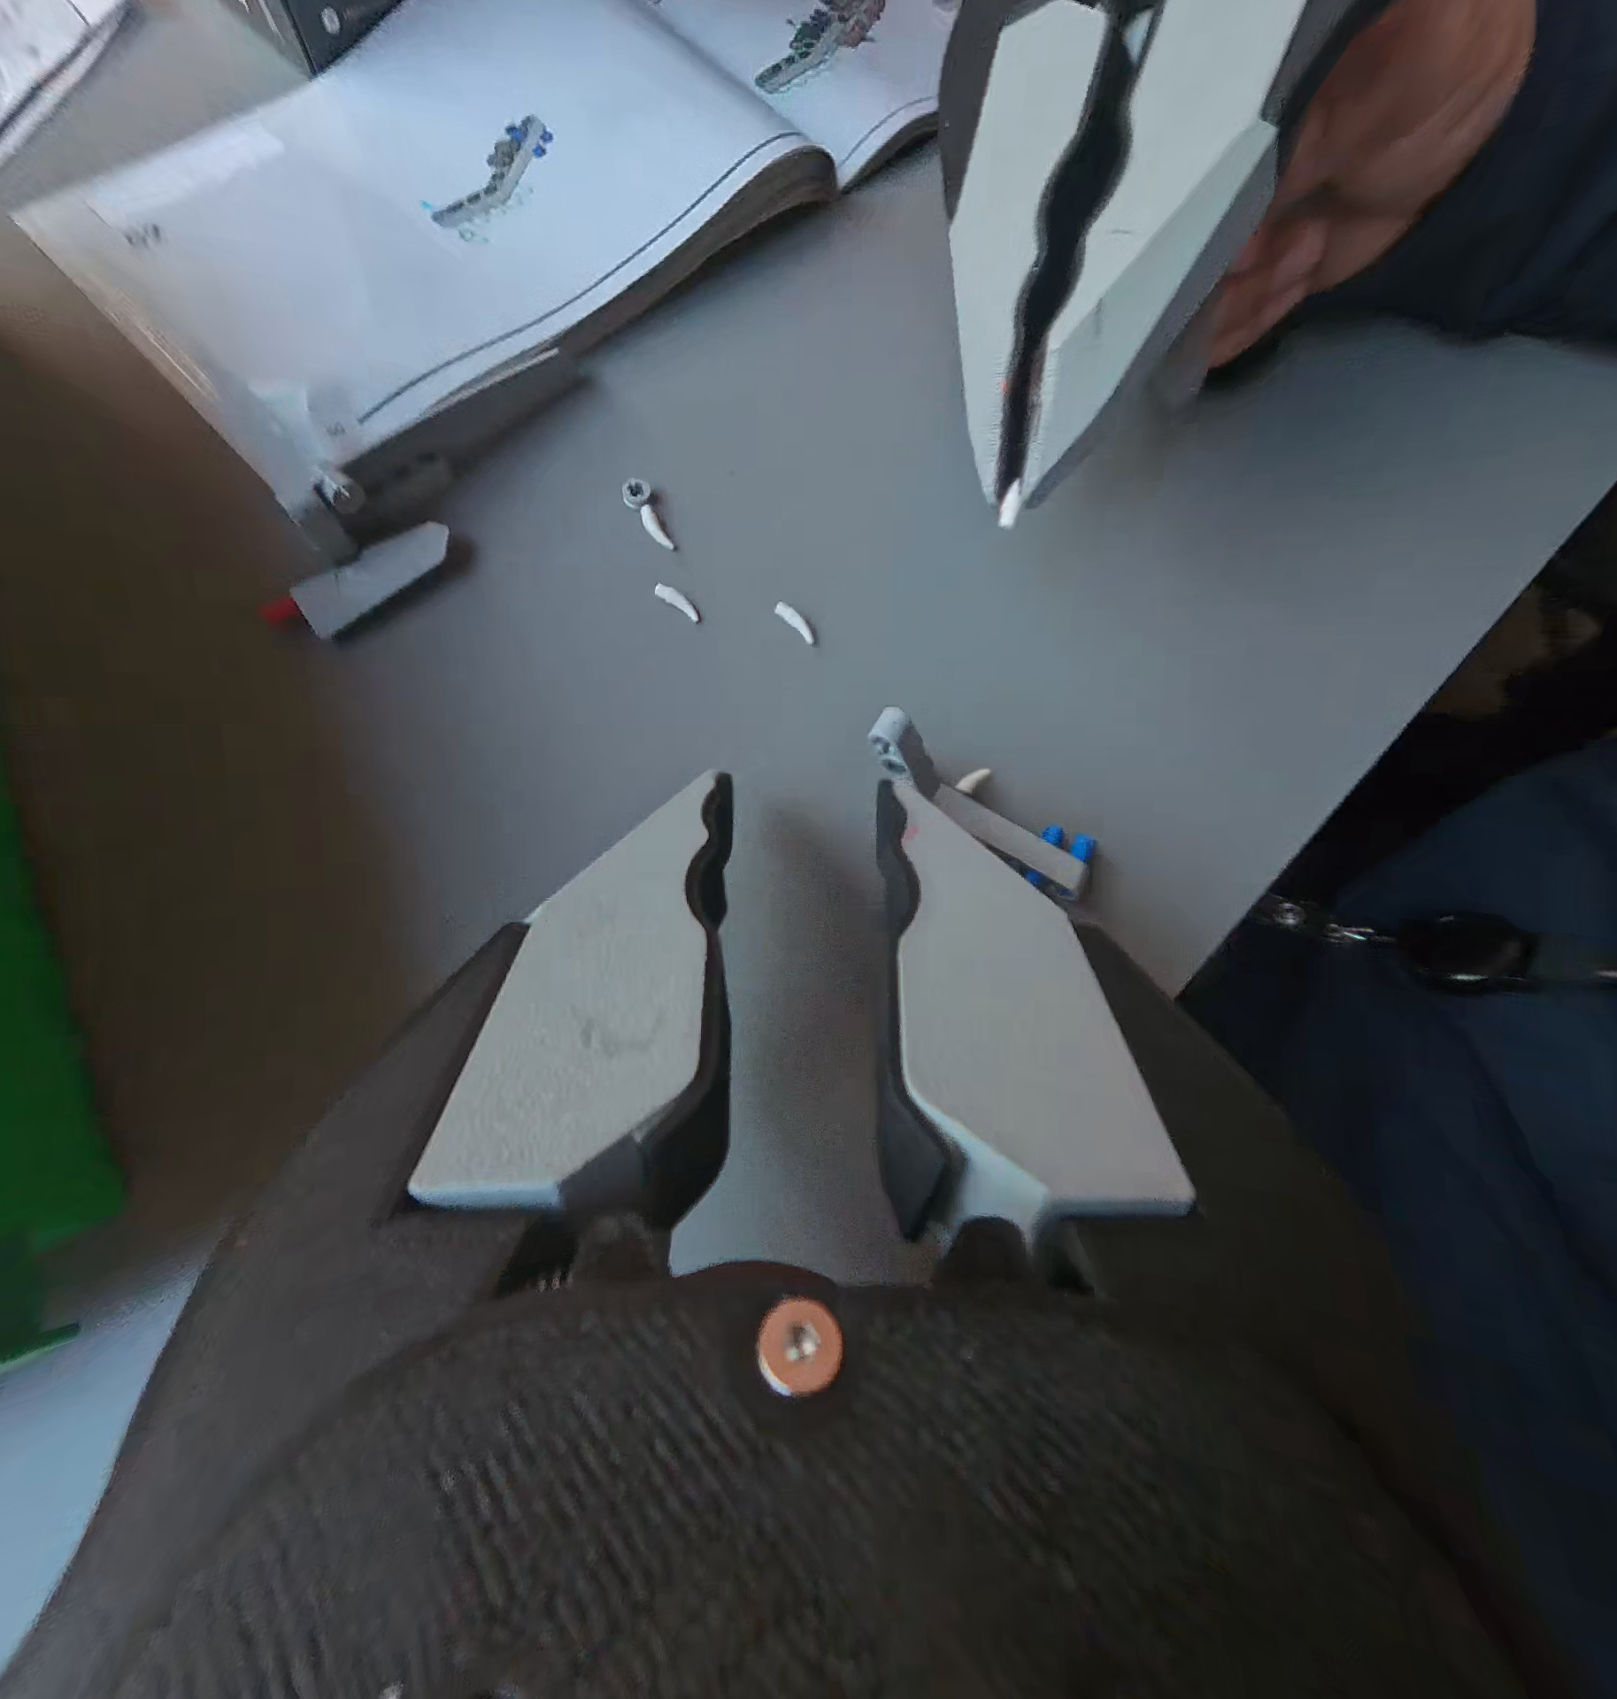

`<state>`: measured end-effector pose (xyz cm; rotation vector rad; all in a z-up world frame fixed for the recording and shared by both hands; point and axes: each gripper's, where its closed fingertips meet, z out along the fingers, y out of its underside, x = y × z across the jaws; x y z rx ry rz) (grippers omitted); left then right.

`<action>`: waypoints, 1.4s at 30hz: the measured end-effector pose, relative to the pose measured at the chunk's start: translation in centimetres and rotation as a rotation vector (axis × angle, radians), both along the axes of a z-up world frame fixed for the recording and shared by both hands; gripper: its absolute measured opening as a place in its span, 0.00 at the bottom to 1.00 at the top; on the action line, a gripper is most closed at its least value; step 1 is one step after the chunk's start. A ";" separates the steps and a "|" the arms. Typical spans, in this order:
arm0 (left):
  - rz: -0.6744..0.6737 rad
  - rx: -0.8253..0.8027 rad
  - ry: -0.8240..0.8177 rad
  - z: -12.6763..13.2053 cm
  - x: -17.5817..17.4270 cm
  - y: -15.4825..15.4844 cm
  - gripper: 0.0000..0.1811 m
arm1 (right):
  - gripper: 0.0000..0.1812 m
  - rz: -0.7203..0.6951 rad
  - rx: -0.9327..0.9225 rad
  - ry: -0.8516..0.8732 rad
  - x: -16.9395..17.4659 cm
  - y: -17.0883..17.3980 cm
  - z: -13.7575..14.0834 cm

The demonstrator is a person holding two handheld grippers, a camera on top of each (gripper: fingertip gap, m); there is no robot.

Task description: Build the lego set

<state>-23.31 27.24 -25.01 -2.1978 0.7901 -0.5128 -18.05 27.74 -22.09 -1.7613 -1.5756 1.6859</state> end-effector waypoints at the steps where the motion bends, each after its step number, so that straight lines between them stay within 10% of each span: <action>1: -0.006 -0.030 -0.034 0.0 0.0 -0.1 0.17 | 0.00 0.002 0.009 -0.006 0.0 -0.1 -0.1; 14: -0.147 -0.213 -0.162 -1.5 3.3 -1.7 0.06 | 0.00 0.025 0.035 -0.048 -0.3 -1.4 -0.9; 28: 0.105 0.053 -0.278 0.7 2.2 -4.8 0.03 | 0.00 0.032 -0.022 0.007 -0.1 -2.7 0.1; 42: -0.031 -0.083 -0.287 -0.7 3.5 -6.1 0.03 | 0.00 0.010 0.009 0.015 0.1 -2.5 0.2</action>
